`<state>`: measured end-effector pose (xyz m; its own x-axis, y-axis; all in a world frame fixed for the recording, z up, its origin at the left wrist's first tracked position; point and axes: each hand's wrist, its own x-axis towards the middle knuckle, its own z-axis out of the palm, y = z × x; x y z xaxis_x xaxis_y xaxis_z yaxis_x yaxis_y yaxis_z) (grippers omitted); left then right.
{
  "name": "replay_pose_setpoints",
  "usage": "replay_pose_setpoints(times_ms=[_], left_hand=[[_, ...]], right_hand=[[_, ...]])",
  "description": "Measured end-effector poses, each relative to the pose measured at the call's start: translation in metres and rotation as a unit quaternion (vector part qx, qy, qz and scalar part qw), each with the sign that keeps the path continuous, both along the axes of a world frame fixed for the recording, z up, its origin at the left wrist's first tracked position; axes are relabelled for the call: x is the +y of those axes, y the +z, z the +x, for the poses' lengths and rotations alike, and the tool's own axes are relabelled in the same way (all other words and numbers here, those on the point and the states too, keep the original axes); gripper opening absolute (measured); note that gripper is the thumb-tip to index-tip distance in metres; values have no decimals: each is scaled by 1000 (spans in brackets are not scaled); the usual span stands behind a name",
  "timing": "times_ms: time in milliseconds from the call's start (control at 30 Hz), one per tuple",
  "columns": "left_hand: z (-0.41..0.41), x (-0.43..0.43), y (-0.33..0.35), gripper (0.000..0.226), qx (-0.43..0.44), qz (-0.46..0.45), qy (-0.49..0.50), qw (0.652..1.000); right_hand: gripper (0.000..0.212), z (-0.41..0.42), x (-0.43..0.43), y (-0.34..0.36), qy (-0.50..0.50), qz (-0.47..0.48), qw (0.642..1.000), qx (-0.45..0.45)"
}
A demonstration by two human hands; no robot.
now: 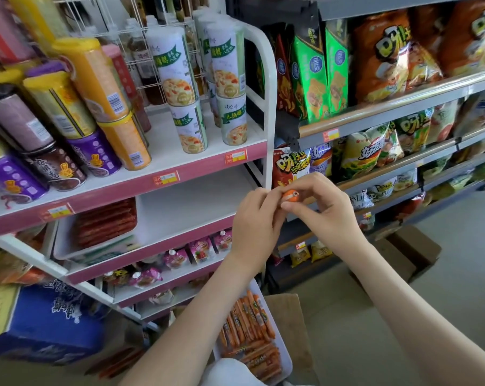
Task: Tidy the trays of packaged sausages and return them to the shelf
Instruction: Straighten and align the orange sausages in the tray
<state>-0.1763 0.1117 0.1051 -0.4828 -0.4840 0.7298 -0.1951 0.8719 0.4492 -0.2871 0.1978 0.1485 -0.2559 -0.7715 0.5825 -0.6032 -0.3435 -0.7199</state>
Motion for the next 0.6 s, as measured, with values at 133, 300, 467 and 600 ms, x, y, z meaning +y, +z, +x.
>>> replay_pose_setpoints(times_ms=[133,300,467,600], left_hand=[[8,-6,3,30,-46,81,-21,995],[27,-11,2,26,-42,281,-62,957],[34,1,16,24,99,352,-96,926],[35,1,20,26,113,303,-94,942]], right_hand=[[13,2,-3,-3,4,10,994,-108],[23,-16,-12,-18,-18,-30,880,-474],[19,-12,-20,-43,-13,8,792,-610],[16,-5,-22,-56,24,89,793,-602]])
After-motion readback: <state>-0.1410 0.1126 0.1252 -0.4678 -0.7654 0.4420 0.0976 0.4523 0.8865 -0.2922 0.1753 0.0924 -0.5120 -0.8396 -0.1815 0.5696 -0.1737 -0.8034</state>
